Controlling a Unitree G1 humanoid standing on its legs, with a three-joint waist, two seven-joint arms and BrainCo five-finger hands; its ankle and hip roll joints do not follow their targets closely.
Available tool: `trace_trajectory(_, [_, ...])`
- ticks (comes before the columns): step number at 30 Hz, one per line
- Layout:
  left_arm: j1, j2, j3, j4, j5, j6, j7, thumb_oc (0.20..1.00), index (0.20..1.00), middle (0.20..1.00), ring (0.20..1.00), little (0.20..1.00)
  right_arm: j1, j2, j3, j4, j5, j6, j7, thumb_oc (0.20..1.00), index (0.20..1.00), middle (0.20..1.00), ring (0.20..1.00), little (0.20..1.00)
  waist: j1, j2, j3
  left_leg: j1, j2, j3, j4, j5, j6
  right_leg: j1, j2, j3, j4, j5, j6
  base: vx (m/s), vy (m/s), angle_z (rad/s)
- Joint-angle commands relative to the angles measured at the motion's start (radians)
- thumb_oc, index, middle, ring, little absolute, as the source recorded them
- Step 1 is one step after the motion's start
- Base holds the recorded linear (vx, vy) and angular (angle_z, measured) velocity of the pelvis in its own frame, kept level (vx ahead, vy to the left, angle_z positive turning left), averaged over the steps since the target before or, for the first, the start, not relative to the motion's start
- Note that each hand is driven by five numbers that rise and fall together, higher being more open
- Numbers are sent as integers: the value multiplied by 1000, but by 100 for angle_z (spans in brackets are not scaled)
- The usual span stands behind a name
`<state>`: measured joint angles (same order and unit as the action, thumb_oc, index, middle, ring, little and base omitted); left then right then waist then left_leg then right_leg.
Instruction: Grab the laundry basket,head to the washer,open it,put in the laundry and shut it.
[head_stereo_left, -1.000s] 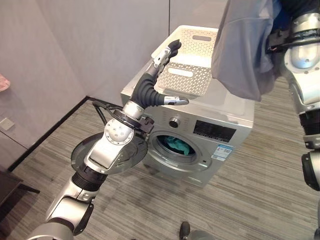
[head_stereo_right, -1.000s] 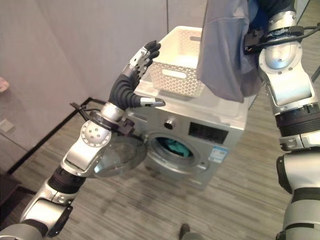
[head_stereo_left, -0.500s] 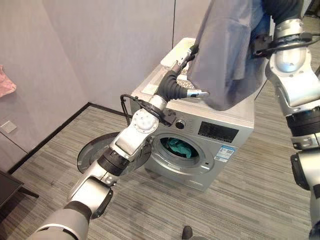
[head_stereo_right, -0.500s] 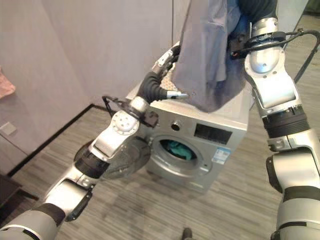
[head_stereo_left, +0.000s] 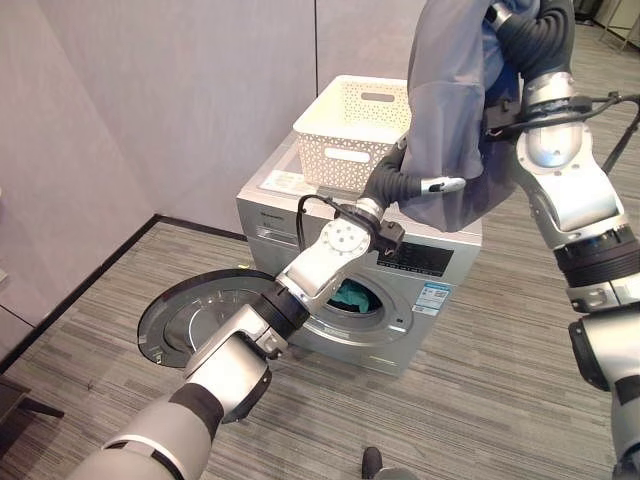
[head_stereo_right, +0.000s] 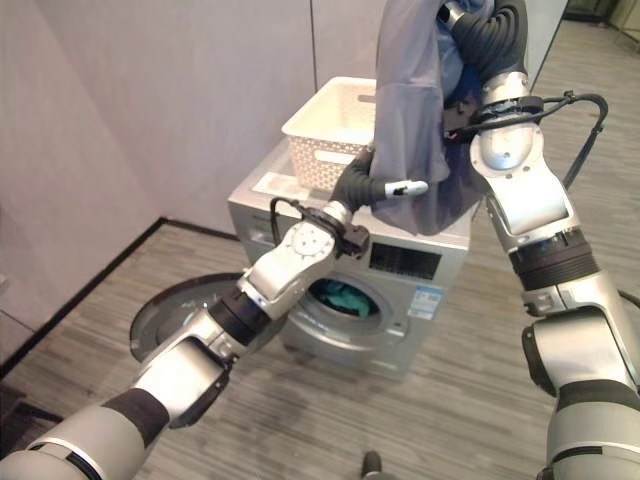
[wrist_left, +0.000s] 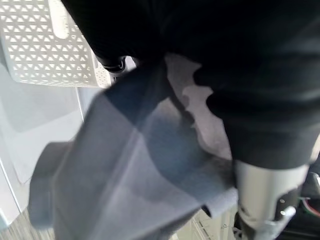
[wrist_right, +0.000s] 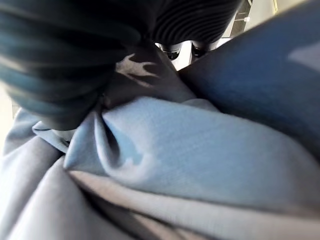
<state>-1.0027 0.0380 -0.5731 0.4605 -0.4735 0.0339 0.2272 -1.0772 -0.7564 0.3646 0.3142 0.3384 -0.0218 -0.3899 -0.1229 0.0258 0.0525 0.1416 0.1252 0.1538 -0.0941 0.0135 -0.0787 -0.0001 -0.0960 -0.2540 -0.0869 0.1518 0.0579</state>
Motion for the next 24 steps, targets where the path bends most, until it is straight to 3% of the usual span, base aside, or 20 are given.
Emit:
trace_trajectory(1, [-138,17,-32,63,-32,-45,35,1000,1000,1000,1000,1000,-92,-17,9,9,-22,-20,-13,200,200,200,200,200,26,-48,-20,-25,51,-20,7,-37,3,84,-42,-4,35,-188,53,-1,-22,-6])
trace_trajectory(11, [-151,16,-29,7,-87,-58,52,1000,1000,1000,1000,1000,9,-1,-2,-63,11,-21,22,200,200,200,200,200,27,-52,-16,-22,58,-12,7,-33,1,92,-38,-10,36,-194,49,-1,-5,0])
trace_trajectory(24, [-156,-36,-62,27,-172,-52,69,1000,1000,1000,1000,1000,84,131,13,-159,127,-48,15,200,200,200,200,200,7,-53,-11,-9,65,15,7,-35,-1,93,-30,11,24,-187,47,0,-14,-5])
